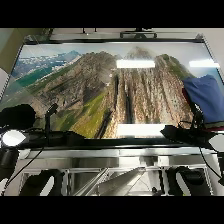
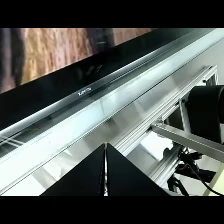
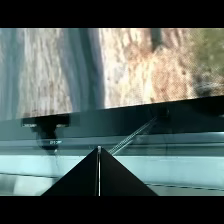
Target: Fold the shirts.
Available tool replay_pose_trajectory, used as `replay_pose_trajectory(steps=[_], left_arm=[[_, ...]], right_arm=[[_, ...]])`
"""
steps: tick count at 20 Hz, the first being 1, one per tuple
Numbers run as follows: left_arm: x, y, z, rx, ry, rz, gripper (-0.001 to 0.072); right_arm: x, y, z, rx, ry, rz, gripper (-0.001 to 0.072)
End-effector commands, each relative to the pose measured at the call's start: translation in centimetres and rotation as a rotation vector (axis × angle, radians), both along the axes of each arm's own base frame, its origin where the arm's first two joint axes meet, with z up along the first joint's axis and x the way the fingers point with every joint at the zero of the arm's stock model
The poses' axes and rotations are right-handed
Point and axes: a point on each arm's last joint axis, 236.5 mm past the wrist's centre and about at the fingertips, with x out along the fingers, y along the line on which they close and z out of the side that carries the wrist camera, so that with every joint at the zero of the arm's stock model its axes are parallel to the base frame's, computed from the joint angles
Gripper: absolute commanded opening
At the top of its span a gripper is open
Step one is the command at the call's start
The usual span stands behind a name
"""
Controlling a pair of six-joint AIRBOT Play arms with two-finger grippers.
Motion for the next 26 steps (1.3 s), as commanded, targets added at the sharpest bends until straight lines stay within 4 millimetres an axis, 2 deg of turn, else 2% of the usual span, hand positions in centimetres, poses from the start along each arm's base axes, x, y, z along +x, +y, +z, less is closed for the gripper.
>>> replay_pose_trajectory(steps=[1,3,4,6,8,10,12,14,16,18,19,21,22,24,26], left_arm=[[0.0,0.0,0.0,0.005,-0.016,-0.011,0.0028],[0.3,0.2,-0.2,0.019,-0.042,-0.018,0.0463],[0.8,0.4,-0.2,0.023,-0.054,-0.001,0.0720],[2.3,2.4,0.0,0.094,-0.075,0.041,0.0720],[5.0,7.8,0.4,0.246,-0.027,0.158,0.0720],[7.9,14.9,1.8,0.365,-0.005,0.313,0.0720],[12.0,23.4,4.1,0.404,-0.039,0.573,0.0720],[14.1,31.9,4.8,0.403,-0.058,0.823,0.0720],[13.0,40.0,4.2,0.427,-0.012,1.000,0.0720],[11.0,46.5,3.3,0.443,0.019,1.111,0.0720],[10.1,49.1,2.8,0.450,0.029,1.151,0.0720],[8.6,53.2,1.0,0.459,0.054,1.194,0.0720],[8.3,54.3,-0.2,0.454,0.071,1.196,0.0720],[8.0,55.9,-3.8,0.423,0.128,1.199,0.0720],[8.2,56.4,-7.5,0.386,0.181,1.195,0.0720]], right_arm=[[0.0,0.0,0.0,0.000,0.000,0.001,0.0020],[0.0,0.0,0.0,0.000,0.000,0.001,0.0021],[0.0,0.0,0.0,0.000,0.000,0.001,0.0020],[0.0,0.0,0.0,0.000,0.000,0.001,0.0021],[0.0,0.0,0.0,0.000,0.000,0.001,0.0020],[0.0,0.0,0.0,0.000,0.000,0.001,0.0020],[0.0,0.0,0.0,0.002,0.000,0.001,0.0020],[0.0,0.1,0.0,0.004,-0.001,0.001,0.0020],[0.0,0.1,0.0,0.003,0.000,0.001,0.0020],[0.0,0.1,0.0,0.004,0.000,0.001,0.0020],[0.0,0.1,0.0,0.004,0.000,0.001,0.0020],[0.0,0.1,0.0,0.004,0.000,0.001,0.0020],[0.0,0.1,0.0,0.003,0.000,0.001,0.0020],[0.0,0.1,0.0,0.003,0.000,0.001,0.0020],[0.2,0.1,0.1,0.006,-0.008,-0.003,0.0020]])
